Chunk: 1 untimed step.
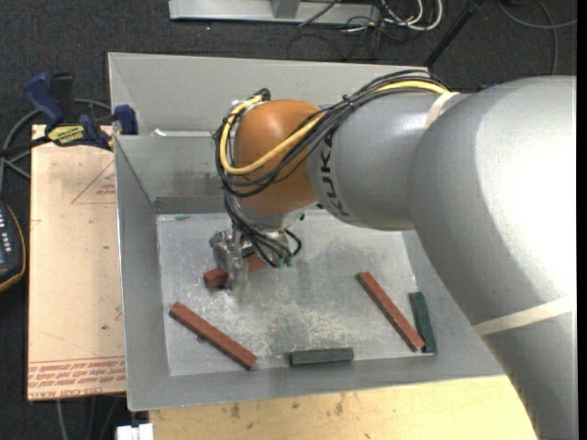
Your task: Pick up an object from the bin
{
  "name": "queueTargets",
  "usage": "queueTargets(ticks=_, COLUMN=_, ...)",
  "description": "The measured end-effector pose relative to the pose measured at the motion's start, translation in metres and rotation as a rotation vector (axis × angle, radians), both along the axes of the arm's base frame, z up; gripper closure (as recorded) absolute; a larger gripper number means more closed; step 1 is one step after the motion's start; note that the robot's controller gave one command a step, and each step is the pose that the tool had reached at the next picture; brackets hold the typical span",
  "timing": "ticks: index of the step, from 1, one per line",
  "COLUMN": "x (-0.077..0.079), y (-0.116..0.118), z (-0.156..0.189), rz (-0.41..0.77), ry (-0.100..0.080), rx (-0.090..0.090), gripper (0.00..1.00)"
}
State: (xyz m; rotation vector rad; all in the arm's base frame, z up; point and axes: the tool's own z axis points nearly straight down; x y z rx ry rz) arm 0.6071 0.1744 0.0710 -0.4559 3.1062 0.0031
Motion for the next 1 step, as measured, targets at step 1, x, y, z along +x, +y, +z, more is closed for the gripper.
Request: queueTargets(ticks=1, x=-0.0111, y=-0.0147, z=0.1411, rz=-0.011, ry=-0.008, rx=0.001, gripper=1.0)
